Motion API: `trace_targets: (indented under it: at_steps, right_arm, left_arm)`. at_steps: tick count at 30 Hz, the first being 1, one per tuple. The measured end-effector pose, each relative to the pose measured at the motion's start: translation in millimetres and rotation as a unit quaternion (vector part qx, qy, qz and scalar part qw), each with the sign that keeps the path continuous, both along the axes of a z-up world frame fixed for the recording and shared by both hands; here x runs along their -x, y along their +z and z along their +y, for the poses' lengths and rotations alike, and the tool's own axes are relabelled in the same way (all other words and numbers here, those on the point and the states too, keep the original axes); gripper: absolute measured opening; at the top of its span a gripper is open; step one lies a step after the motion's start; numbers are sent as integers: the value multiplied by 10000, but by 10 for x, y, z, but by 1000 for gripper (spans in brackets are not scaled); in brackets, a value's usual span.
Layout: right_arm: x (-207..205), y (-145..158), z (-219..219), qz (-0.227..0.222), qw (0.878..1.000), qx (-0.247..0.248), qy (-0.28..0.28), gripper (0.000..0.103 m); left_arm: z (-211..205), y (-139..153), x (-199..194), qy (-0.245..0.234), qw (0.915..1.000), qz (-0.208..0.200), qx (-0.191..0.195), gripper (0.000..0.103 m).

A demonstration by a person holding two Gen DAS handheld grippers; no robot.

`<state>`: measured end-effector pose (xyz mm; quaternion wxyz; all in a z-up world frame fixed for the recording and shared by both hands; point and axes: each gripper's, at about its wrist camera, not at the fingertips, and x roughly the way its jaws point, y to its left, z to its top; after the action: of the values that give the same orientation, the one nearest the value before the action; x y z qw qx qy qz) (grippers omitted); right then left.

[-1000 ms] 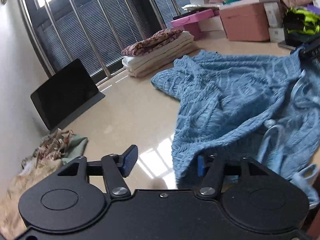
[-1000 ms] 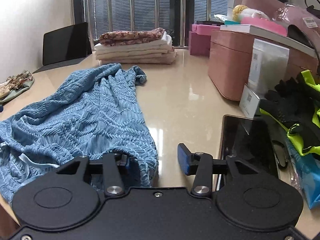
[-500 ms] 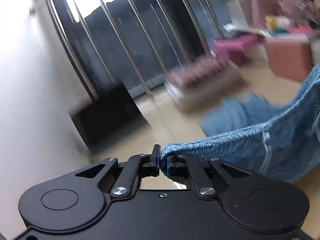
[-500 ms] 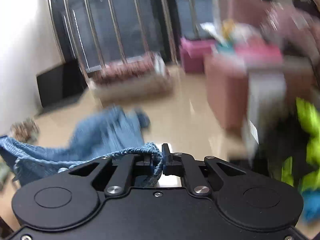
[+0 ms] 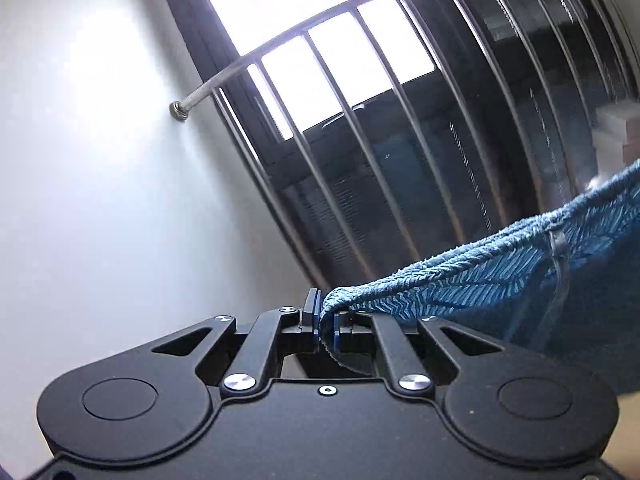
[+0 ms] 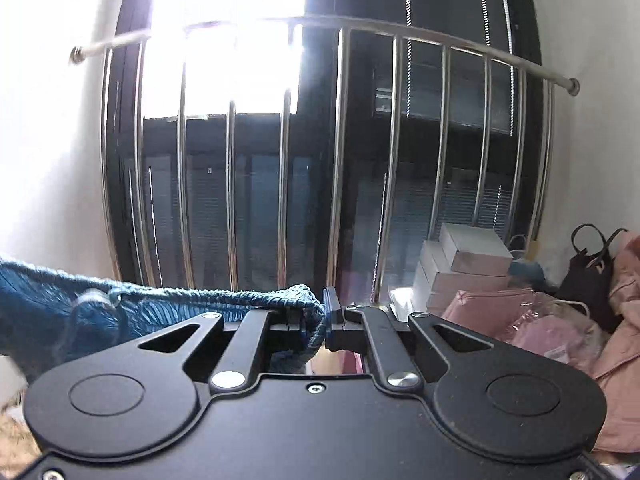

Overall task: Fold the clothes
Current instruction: 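Grasp the blue garment hem with both grippers and lift it up, then lift the blue garment high with both grippers and lay it flat on the countertop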

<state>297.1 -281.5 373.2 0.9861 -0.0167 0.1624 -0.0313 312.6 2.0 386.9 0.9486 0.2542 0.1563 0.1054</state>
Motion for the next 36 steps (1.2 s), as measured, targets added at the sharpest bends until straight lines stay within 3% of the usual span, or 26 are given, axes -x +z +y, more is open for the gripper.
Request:
trace_targets:
  at_steps: [7,13,17,25,36]
  right_arm:
    - [13,-223,237,756,9952,623,-14,8]
    - [94,-493,340,1127,9866,1158,230,9]
    - [118,-555,371,1253,9848,1169,295,16]
    - [139,-651,423,1536,9794,1206,507,21]
    - [27,-673,411,1611,9788,1121,589,21]
  left_arm:
    - [16,-341,126,91,9969,575,-532,7]
    - [163,-585,284,81,9949,624,-792,7]
    - [196,-647,329,146,9943,565,-896,8]
    - [276,-641,332,271,9952,570,-754,9]
    - [241,-723,262,130,9924,784,-935,10]
